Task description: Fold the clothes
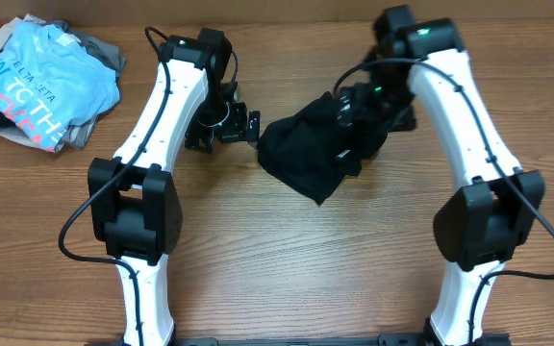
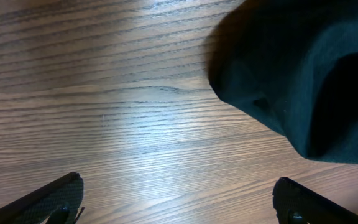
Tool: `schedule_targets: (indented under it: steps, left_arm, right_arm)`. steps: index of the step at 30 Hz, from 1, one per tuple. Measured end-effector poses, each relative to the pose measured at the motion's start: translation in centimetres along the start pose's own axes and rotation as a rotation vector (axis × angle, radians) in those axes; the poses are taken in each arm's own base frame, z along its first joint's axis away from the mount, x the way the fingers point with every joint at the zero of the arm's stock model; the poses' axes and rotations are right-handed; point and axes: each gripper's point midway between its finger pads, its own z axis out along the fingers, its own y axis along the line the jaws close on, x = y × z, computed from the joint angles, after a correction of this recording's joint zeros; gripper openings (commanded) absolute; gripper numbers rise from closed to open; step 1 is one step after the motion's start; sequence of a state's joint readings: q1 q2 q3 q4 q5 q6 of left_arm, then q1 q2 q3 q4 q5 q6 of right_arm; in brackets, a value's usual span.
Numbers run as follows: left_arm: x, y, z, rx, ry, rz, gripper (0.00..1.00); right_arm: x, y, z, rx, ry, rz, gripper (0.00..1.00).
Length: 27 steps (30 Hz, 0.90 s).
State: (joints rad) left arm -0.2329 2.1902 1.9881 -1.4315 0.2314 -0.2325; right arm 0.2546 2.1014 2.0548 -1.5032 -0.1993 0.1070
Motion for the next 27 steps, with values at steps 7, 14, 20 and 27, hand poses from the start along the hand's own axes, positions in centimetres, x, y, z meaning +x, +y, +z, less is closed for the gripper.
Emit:
schedule_targets:
  steps: [7, 14, 20, 27]
  left_arm:
    - [-0.5, 3.6, -0.9, 0.006, 0.002, -0.114, 1.0]
    - [-0.4, 8.8, -2.1, 0.014, 0.013, -0.249, 1.0]
    - [-0.5, 9.0, -2.1, 0.015, 0.011, -0.254, 1.0]
    - [-0.6, 9.0, -2.1, 0.016, 0.007, -0.253, 1.0]
  right_arm:
    - [0.6, 5.9, 4.1, -0.053, -0.013, -0.263, 0.98]
    - [1.6, 6.7, 7.4, -0.057, 0.004, -0.33, 0.59]
    - [2.3, 6.4, 8.0, -0.051, 0.034, -0.293, 0.18]
    - [6.7, 6.1, 6.8, -0.069, 0.222, -0.178, 0.08]
